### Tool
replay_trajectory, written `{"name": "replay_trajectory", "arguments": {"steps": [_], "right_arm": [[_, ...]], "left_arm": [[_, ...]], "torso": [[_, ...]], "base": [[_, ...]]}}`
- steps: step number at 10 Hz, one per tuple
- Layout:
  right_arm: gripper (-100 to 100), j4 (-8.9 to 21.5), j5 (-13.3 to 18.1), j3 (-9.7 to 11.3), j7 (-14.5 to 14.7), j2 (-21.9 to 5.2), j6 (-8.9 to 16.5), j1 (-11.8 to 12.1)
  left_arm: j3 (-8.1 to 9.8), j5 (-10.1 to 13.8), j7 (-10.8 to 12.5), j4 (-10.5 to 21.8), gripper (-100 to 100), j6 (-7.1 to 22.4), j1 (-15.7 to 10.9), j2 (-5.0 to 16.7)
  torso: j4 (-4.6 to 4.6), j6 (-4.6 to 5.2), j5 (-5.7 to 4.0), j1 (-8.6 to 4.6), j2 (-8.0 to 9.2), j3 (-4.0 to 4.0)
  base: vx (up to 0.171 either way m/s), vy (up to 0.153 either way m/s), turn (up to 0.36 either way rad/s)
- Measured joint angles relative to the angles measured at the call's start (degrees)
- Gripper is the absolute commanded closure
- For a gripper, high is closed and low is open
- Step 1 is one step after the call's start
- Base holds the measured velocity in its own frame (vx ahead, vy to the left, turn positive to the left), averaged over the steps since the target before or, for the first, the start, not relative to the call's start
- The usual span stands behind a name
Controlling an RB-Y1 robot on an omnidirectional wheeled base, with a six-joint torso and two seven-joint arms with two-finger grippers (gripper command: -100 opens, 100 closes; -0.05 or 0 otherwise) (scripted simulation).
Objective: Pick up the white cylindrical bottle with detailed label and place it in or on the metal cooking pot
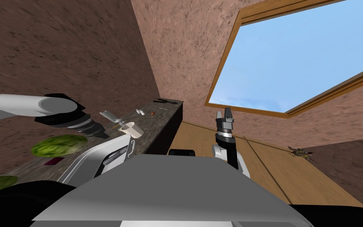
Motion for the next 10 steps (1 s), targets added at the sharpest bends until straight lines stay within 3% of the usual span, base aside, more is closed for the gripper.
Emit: {"name": "replay_trajectory", "arguments": {"steps": [1, 3, 6, 8, 9, 10], "right_arm": [[0, 0.0, 0.0, 0.0, 0.0, 0.0, 0.0, 0.0], [0, 0.0, 0.0, 0.0, 0.0, 0.0, 0.0, 0.0], [0, 0.0, 0.0, 0.0, 0.0, 0.0, 0.0, 0.0], [0, 0.0, 0.0, 0.0, 0.0, 0.0, 0.0, 0.0], [0, 0.0, 0.0, 0.0, 0.0, 0.0, 0.0, 0.0], [0, 0.0, 0.0, 0.0, 0.0, 0.0, 0.0, 0.0]], "left_arm": [[-0.63, 0.5, -1.9, 2.5, -100, -0.2, -0.2, 0.7], [0.06, 0.1, -4.7, 3.7, -100, 0.2, -0.1, 0.1], [0.96, -3.0, -9.9, 9.5, -100, 2.1, -1.9, -0.9], [1.86, -3.5, -13.0, 12.2, -100, 2.6, -1.8, -1.4], [1.28, -3.2, -14.5, 13.2, -100, 2.5, -2.0, -1.0], [2.41, -5.1, -15.7, 14.2, -100, 3.6, -2.9, -1.8]], "torso": [[0.03, 0.01, 0.03, 0.11, 0.11, 0.06], [0.05, 0.0, 0.05, 0.16, 0.2, 0.13], [-0.04, 0.02, -0.05, -0.21, -0.16, -0.1], [0.04, 0.0, 0.03, 0.11, 0.18, 0.11], [0.05, 0.01, 0.04, 0.16, 0.22, 0.13], [-0.02, -0.01, -0.02, -0.22, -0.19, -0.08]], "base": [[-0.011, 0.012, -0.004], [0.049, -0.043, 0.017], [0.076, -0.078, 0.012], [-0.018, 0.01, -0.003], [0.141, -0.11, 0.027], [0.14, -0.131, 0.05]]}}
